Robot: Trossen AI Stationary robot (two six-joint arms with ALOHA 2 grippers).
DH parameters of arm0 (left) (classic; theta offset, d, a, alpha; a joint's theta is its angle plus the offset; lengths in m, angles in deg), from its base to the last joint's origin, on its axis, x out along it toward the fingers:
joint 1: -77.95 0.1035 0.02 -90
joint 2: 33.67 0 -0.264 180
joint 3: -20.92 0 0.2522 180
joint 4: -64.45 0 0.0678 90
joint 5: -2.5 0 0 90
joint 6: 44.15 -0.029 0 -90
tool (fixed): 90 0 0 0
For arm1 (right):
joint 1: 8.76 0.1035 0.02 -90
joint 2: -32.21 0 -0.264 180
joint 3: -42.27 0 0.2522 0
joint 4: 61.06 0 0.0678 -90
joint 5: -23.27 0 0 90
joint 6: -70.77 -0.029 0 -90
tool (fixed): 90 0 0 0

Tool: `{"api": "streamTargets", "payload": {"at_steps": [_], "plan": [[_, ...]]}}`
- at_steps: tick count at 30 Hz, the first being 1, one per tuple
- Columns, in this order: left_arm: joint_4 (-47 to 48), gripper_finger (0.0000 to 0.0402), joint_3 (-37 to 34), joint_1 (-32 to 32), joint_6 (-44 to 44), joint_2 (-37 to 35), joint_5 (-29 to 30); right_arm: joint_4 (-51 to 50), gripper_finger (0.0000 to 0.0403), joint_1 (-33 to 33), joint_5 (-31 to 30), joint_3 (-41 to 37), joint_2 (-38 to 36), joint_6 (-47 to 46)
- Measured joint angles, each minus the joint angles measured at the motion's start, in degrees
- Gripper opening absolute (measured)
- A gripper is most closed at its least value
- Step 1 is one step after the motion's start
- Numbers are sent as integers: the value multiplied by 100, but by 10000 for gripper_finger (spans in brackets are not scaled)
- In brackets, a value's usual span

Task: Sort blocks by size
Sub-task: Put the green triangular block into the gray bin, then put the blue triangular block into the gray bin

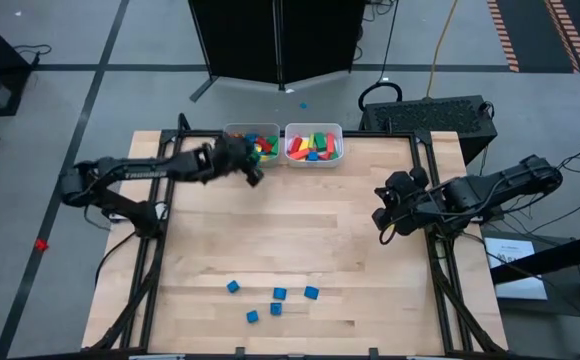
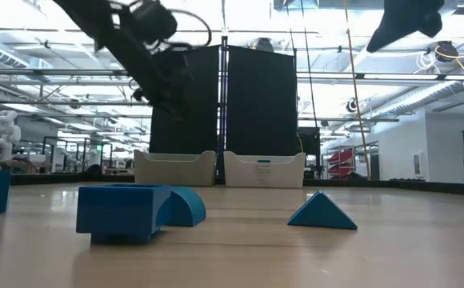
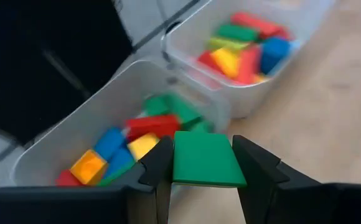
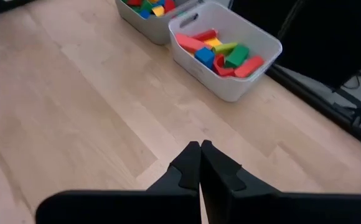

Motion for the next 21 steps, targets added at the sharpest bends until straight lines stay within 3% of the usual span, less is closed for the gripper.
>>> {"api": "streamTargets", "payload": {"at_steps": [7, 10, 16, 18, 21], "plan": [[-188, 136, -8, 1241, -297, 163, -946, 208, 0, -13, -8, -223, 0, -165], [-225, 186, -8, 1486, -319, 305, -1441, 354, 0, -13, -64, -223, -2, -104], [-203, 271, -8, 1499, -720, 464, -1806, 406, 0, -13, -72, -223, -4, -88], [-201, 280, -8, 1445, -520, 447, -2249, 406, 0, -13, -72, -223, -4, -88], [-254, 284, -8, 1208, -76, 375, -3570, 406, 0, -13, -66, -223, -4, -86]]}}
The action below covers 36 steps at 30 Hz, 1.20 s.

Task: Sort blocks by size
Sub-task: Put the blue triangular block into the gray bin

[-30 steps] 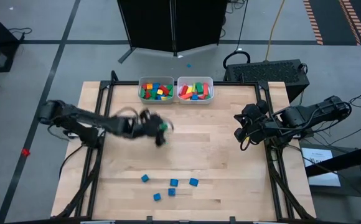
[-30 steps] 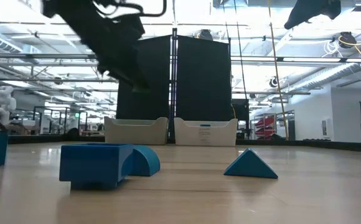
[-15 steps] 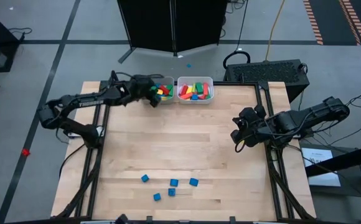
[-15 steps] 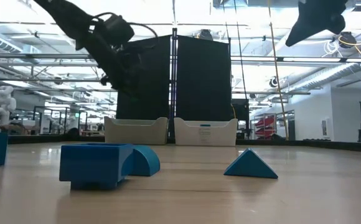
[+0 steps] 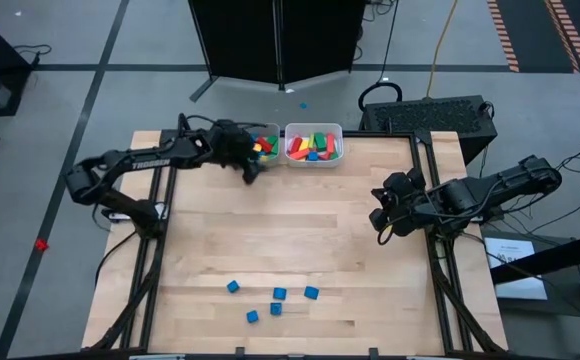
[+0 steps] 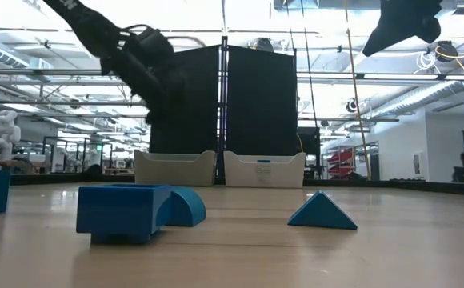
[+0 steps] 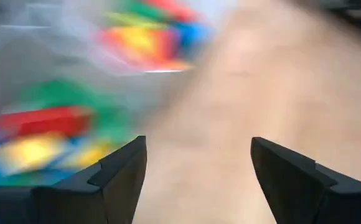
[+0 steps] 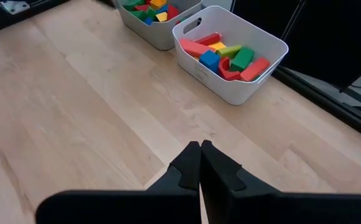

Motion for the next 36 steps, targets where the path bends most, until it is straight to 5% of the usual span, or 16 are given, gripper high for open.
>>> {"api": "streamTargets", "payload": {"at_steps": [2, 6, 14, 27, 36], "plan": [[-63, 285, 0, -364, 160, -37, -709, 0, 0, 0, 2, 0, 0, 9], [-186, 286, 0, -1597, 56, -39, -831, 0, 0, 0, 4, 0, 0, 58], [-1473, 287, 7, -3791, -506, 548, 918, 11, 0, 0, 7, 0, 0, 156], [-3733, 287, 11, -4891, -356, 2245, 982, 13, 0, 2, 69, 0, 0, 199], [-3754, 287, 684, -5250, -358, 2933, 955, 17, 0, 9, 304, 0, 0, 262]]}}
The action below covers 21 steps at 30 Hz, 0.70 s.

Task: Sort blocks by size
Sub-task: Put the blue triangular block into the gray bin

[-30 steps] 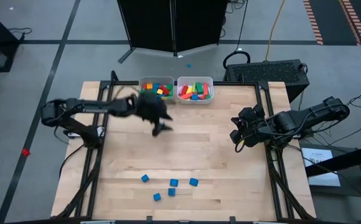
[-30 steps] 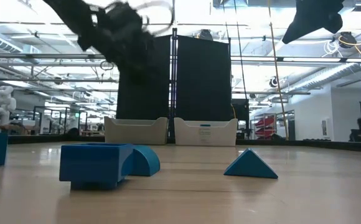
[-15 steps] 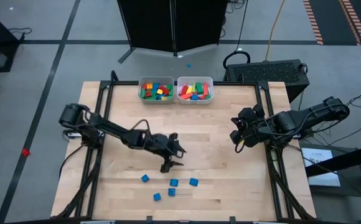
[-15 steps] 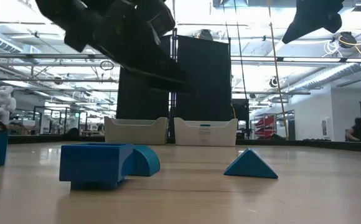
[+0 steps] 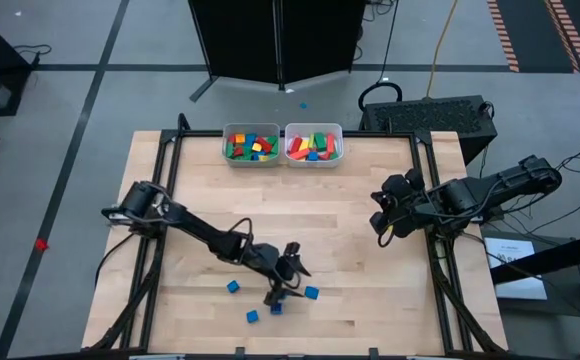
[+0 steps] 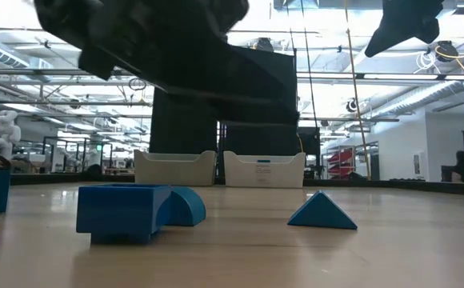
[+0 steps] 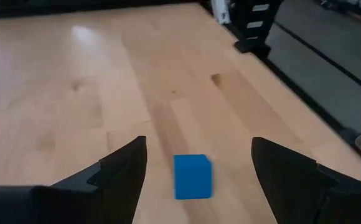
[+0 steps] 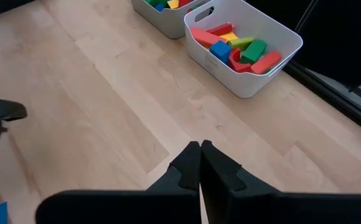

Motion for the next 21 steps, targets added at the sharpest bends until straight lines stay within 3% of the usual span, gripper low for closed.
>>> {"api": "streamTargets", "payload": {"at_steps": [11, 21], "plan": [[630, 287, 839, 99, -29, 605, -159, 2, 0, 2, 6, 0, 0, 161], [903, 287, 916, 99, 13, 664, -253, -2, 0, 2, 4, 0, 0, 266]]}}
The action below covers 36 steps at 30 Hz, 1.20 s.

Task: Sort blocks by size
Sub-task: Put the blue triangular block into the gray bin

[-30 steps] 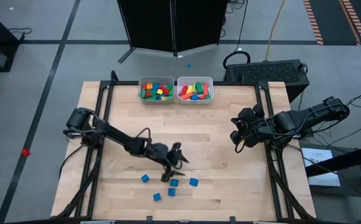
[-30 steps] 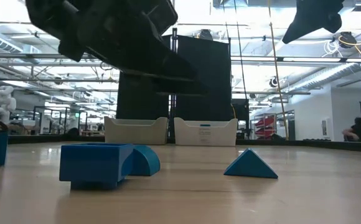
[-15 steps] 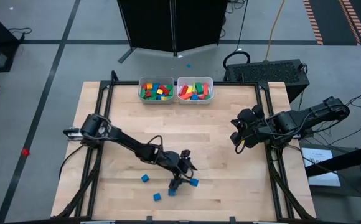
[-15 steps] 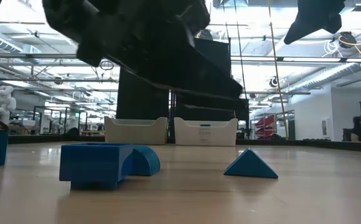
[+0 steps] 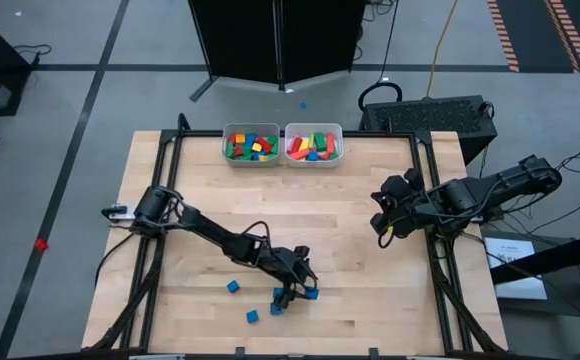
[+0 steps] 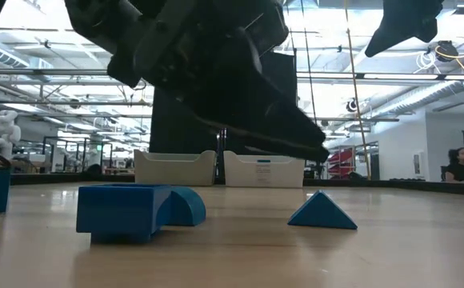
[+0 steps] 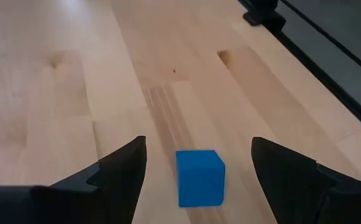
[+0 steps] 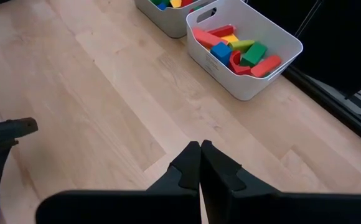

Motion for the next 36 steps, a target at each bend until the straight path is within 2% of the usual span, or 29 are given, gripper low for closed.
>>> {"api": "streamTargets", "payload": {"at_steps": [18, 28, 36], "plan": [[-59, 287, 2, -33, 144, 161, -2, -2, 0, 0, -4, 0, 0, 202], [160, 287, 595, -47, 160, 696, -407, -20, 0, 0, -4, -2, 0, 215], [308, 287, 612, 0, 716, 865, -303, -24, 0, 0, -6, -2, -2, 238]]}}
